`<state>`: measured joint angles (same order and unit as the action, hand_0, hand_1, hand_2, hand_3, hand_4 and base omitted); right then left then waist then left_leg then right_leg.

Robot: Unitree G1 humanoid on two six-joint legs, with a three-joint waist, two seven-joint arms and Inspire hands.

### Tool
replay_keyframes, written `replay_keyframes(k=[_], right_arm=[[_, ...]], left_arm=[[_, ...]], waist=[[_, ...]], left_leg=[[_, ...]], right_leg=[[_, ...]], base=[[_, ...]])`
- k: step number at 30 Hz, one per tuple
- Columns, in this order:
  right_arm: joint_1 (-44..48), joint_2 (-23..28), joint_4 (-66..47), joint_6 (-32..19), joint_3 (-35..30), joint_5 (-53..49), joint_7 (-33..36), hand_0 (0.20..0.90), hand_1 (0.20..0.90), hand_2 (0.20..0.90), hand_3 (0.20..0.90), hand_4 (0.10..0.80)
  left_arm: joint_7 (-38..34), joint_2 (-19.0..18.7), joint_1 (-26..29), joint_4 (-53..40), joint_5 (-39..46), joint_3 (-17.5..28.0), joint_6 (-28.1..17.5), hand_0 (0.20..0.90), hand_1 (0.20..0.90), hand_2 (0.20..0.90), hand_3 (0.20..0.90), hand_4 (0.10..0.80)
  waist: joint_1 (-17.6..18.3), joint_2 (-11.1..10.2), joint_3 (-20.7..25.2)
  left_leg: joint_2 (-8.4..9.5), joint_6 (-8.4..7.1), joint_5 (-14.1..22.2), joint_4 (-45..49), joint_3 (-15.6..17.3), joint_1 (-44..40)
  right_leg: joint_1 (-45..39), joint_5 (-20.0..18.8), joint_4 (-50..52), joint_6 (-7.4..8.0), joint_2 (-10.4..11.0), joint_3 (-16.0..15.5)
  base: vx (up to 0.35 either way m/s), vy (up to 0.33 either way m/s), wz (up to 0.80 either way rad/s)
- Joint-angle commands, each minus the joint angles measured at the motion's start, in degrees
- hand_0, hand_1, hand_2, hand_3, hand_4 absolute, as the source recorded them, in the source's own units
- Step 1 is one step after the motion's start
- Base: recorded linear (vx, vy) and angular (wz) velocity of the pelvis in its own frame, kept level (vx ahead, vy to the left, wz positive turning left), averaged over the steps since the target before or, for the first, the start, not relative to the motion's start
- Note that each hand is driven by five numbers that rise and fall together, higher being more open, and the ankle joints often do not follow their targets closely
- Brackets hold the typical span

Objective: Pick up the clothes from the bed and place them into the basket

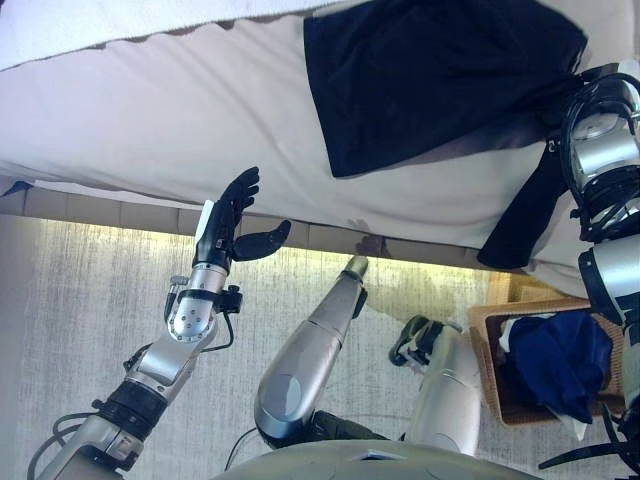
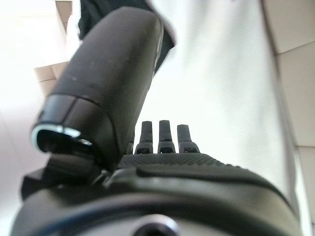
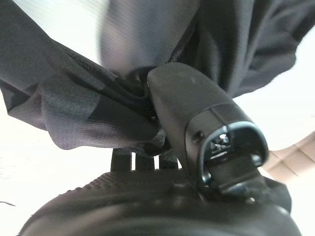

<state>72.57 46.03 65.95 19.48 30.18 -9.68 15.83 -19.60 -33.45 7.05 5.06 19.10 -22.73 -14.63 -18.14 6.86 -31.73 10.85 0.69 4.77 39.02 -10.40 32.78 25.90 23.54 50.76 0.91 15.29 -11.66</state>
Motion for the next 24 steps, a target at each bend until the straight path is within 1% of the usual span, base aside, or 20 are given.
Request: replay_keyframes(k=[1,2,3,5,9,13,15,18,21,24], right_arm=[[5.28,5.18,-4.67,-5.52,2.29,0.02,2.28,0.3,0.3,0.3,0.2,0.1],[5.1,5.21,-4.95,-5.86,1.99,-0.64,2.12,0.3,0.3,0.3,0.2,0.1],[4.99,5.39,-5.05,-6.22,1.66,-1.16,2.01,0.3,0.3,0.3,0.2,0.1],[4.58,5.83,-5.78,-6.54,1.21,-2.48,1.48,0.3,0.3,0.3,0.2,0.1],[4.5,6.85,-6.58,-7.14,0.87,-4.48,0.43,0.3,0.3,0.3,0.2,0.1],[3.6,7.9,-8.36,-8.85,-0.5,-10.12,-0.63,0.3,0.3,0.3,0.2,0.1],[2.75,8.44,-9.73,-9.34,-1.69,-12.14,-1.49,0.3,0.3,0.3,0.2,0.1],[1.95,9.07,-12.21,-10.13,-3.16,-14.46,-2.46,0.3,0.3,0.3,0.2,0.1],[1.73,10.06,-14.34,-11.13,-3.83,-16.32,-2.09,0.3,0.3,0.3,0.2,0.1],[3.32,11.36,-14.51,-12.45,-3.17,-15.82,-1.97,0.3,0.3,0.3,0.2,0.1]], left_arm=[[-0.8,-0.55,2.27,-2.83,-1.35,3.51,-2.29,0.9,0.9,0.9,0.9,0.8],[-0.83,-0.47,2.51,-2.39,-1.43,3.39,-2.11,0.9,0.9,0.9,0.9,0.8],[-1.02,-0.42,2.78,-2.41,-1.63,3.25,-1.91,0.9,0.9,0.9,0.9,0.8],[-1.4,-0.1,3.6,-2.12,-1.83,3.19,-0.42,0.9,0.9,0.9,0.9,0.8],[-1.51,0.27,4.12,-0.87,-1.48,2.96,0.8,0.9,0.9,0.9,0.9,0.8],[-0.88,0.79,4.32,0.95,-1.92,2.55,2.74,0.9,0.9,0.9,0.9,0.8],[-0.26,1.14,3.91,1.84,-1.81,2.43,4.3,0.9,0.9,0.9,0.9,0.8],[-0.02,0.95,4.04,3.07,-1.85,2.44,5.59,0.9,0.9,0.9,0.9,0.8],[-0.19,0.95,4.33,4.21,-1.33,2.19,6.75,0.9,0.9,0.9,0.9,0.8],[-0.1,1.1,4.7,5.87,-0.94,1.91,7.39,0.9,0.9,0.9,0.9,0.8]], waist=[[0.51,-2.75,2.45],[0.65,-3.17,3.05],[0.78,-3.22,3.44],[1.28,-4.3,5.08],[2.1,-5.66,7.77],[3.29,-7.48,11.19],[4.09,-8.4,13.77],[5.47,-9.63,17.12],[6.69,-10.41,19.68],[7.43,-10.83,21.41]], left_leg=[[-2.4,1.5,6.75,-1.74,3.25,-7.88],[-2.71,1.43,6.6,-3.04,3.12,-9.13],[-2.99,1.42,4.7,-4.81,2.9,-9.6],[-3.94,1.13,4.11,-7.91,2.6,-12.74],[-5.09,0.5,2.91,-12.1,2.14,-17.17],[-6.21,-0.07,1.89,-17.56,2.06,-22.79],[-6.72,-0.47,0.61,-21.07,2.21,-26.07],[-7.27,-0.37,-0.43,-25.31,3.28,-29.11],[-7.55,-0.24,-1.3,-28.97,4.13,-31.5],[-7.95,-0.38,-2.64,-32.55,5.19,-33.38]], right_leg=[[-6.16,-5.31,-3.68,-3.05,-3.2,-4.62],[-7.48,-5.64,-5.2,-2.93,-3.33,-4.68],[-8.08,-7.45,-7.08,-3.27,-3.38,-5.36],[-11.6,-8.63,-11.41,-2.99,-3.9,-5.55],[-16.75,-10.28,-18.04,-2.81,-5.26,-5.3],[-22.33,-12.41,-25.76,-2.23,-6.51,-4.65],[-25.42,-13.79,-30.18,-1.75,-7.25,-4.19],[-27.46,-16.93,-34.23,-0.54,-7.57,-3.16],[-28.72,-19.05,-37.57,0.23,-8.4,-1.9],[-29.62,-21.32,-40.24,1.14,-8.72,-1.71]], base=[[0.035,0.003,-0.08],[-0.029,0.025,-0.13],[-0.019,0.014,-0.17],[0.018,-0.003,-0.16],[0.062,-0.009,-0.09],[0.095,-0.008,-0.09],[0.147,-0.001,-0.14],[0.095,0.008,-0.07],[0.048,0.007,-0.18],[0.008,0.017,-0.17]])
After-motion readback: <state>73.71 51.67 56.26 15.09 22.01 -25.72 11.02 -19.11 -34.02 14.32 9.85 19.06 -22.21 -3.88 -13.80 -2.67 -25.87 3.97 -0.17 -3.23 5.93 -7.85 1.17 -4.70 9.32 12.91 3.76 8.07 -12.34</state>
